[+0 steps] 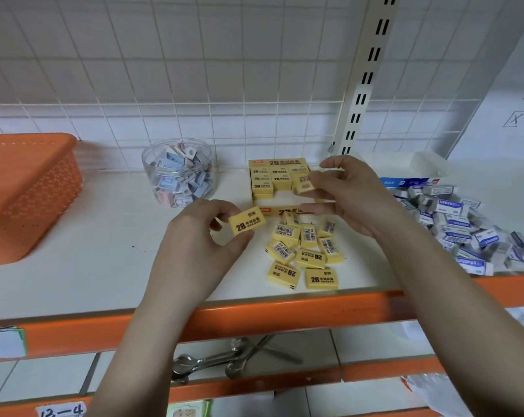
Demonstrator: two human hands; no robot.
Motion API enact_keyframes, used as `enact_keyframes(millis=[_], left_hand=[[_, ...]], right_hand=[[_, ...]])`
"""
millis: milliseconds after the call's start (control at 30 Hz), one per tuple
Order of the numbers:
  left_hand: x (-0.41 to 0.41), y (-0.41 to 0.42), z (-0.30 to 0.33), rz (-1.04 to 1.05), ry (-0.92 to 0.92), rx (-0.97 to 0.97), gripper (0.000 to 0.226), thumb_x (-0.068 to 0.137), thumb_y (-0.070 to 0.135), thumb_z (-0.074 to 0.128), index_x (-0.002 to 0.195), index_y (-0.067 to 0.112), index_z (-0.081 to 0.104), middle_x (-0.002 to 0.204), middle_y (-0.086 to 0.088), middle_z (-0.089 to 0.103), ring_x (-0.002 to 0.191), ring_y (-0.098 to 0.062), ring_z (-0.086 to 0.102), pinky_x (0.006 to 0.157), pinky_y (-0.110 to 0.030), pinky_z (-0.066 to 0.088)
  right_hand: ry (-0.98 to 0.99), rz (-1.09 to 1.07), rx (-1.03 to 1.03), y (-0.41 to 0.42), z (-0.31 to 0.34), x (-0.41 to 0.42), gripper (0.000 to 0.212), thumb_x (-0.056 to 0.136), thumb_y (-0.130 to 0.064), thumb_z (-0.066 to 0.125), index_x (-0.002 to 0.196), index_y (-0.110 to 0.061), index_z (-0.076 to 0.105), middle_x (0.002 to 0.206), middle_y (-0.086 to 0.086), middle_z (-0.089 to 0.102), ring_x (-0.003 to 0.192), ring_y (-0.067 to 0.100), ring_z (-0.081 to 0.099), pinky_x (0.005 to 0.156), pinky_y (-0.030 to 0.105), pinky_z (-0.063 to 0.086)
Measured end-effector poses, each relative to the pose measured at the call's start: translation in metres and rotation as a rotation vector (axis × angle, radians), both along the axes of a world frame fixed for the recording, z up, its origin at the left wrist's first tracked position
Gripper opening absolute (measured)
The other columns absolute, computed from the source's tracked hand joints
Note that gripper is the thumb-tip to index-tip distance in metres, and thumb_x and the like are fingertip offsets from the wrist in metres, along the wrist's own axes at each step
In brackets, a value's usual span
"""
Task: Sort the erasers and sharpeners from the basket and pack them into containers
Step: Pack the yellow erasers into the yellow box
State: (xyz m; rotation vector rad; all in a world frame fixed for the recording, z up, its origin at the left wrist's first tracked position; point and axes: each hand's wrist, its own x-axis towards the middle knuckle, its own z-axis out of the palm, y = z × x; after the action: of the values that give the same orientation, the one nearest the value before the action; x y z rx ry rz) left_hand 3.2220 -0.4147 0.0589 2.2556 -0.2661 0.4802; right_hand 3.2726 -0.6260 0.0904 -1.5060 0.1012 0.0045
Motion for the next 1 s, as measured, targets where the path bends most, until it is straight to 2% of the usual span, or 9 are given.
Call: enact_keyframes(millis=[133, 233, 367, 467, 700, 800, 867, 933, 1000], left_hand=[[0.0, 0.002, -0.002, 0.017, 0.015, -0.006, 0.018, 0.071, 0.023, 0.076, 0.086, 0.027, 0.066, 0.082, 0.012, 0.059, 0.076, 0.001, 0.05, 0.065, -0.005, 0.036], [0.002, 0.003, -0.004, 0.028, 0.029, -0.013, 0.018, 0.071, 0.023, 0.076, 0.085, 0.028, 0.065, 0.082, 0.013, 0.059, 0.076, 0.001, 0.051, 0.065, -0.006, 0.037], [0.004, 0.006, -0.01, 0.053, 0.05, -0.012, 0.019, 0.07, 0.023, 0.076, 0.083, 0.028, 0.064, 0.081, 0.013, 0.058, 0.077, 0.0, 0.051, 0.064, -0.006, 0.036], [0.006, 0.008, -0.013, 0.069, 0.06, -0.009, 0.018, 0.071, 0.023, 0.076, 0.083, 0.028, 0.064, 0.081, 0.014, 0.058, 0.078, -0.001, 0.051, 0.064, -0.005, 0.035], [0.014, 0.008, -0.014, 0.086, 0.057, -0.013, 0.018, 0.071, 0.023, 0.077, 0.083, 0.027, 0.065, 0.08, 0.014, 0.058, 0.077, -0.001, 0.051, 0.064, -0.005, 0.036], [0.017, 0.009, -0.015, 0.09, 0.056, -0.02, 0.019, 0.07, 0.023, 0.077, 0.084, 0.028, 0.065, 0.081, 0.014, 0.058, 0.077, -0.001, 0.051, 0.064, -0.005, 0.035], [0.02, 0.009, -0.016, 0.089, 0.054, -0.032, 0.019, 0.071, 0.023, 0.077, 0.084, 0.028, 0.065, 0.081, 0.015, 0.058, 0.076, -0.001, 0.051, 0.063, -0.005, 0.035], [0.023, 0.008, -0.017, 0.087, 0.05, -0.036, 0.018, 0.071, 0.023, 0.077, 0.084, 0.028, 0.065, 0.081, 0.015, 0.059, 0.076, -0.002, 0.051, 0.063, -0.005, 0.035], [0.025, 0.007, -0.017, 0.083, 0.047, -0.032, 0.019, 0.071, 0.023, 0.077, 0.084, 0.028, 0.065, 0.081, 0.014, 0.059, 0.077, -0.003, 0.051, 0.063, -0.005, 0.035]], right_hand=[[0.064, 0.099, -0.25, -0.001, 0.007, 0.033, 0.016, 0.095, -0.008, 0.051, 0.109, -0.012, 0.045, 0.108, 0.012, 0.053, 0.079, 0.014, 0.056, 0.066, 0.027, 0.059], [0.067, 0.233, -0.721, -0.001, 0.002, 0.055, 0.023, 0.099, -0.011, 0.039, 0.122, -0.013, 0.038, 0.106, 0.008, 0.05, 0.088, 0.019, 0.055, 0.062, 0.01, 0.052], [0.051, 0.394, -1.023, -0.004, -0.007, 0.076, 0.028, 0.1, -0.008, 0.035, 0.127, -0.013, 0.028, 0.101, 0.013, 0.054, 0.091, 0.024, 0.067, 0.069, 0.032, 0.059], [-0.007, 0.406, -1.155, -0.004, -0.005, 0.084, 0.032, 0.098, -0.02, 0.049, 0.124, -0.009, 0.035, 0.105, 0.007, 0.055, 0.082, 0.016, 0.065, 0.064, 0.028, 0.049], [0.118, 0.275, -0.806, -0.001, -0.028, 0.099, 0.023, 0.089, -0.006, 0.062, 0.109, 0.006, 0.059, 0.09, 0.015, 0.066, 0.079, 0.023, 0.069, 0.079, 0.028, 0.056], [0.174, 0.214, -0.659, 0.003, -0.029, 0.1, 0.008, 0.088, -0.005, 0.063, 0.095, -0.003, 0.06, 0.087, 0.005, 0.062, 0.063, 0.012, 0.067, 0.065, 0.017, 0.056], [0.159, 0.177, -0.662, 0.005, -0.032, 0.1, 0.005, 0.087, -0.006, 0.064, 0.089, -0.007, 0.06, 0.092, 0.008, 0.065, 0.063, 0.013, 0.069, 0.063, 0.018, 0.056], [0.119, 0.135, -0.693, 0.004, -0.037, 0.099, 0.008, 0.086, -0.005, 0.065, 0.087, -0.009, 0.058, 0.101, 0.014, 0.065, 0.075, 0.022, 0.07, 0.077, 0.03, 0.058], [0.052, 0.12, -0.812, 0.001, -0.039, 0.097, 0.015, 0.082, -0.007, 0.069, 0.093, -0.008, 0.058, 0.103, 0.012, 0.066, 0.077, 0.02, 0.067, 0.079, 0.03, 0.056]])
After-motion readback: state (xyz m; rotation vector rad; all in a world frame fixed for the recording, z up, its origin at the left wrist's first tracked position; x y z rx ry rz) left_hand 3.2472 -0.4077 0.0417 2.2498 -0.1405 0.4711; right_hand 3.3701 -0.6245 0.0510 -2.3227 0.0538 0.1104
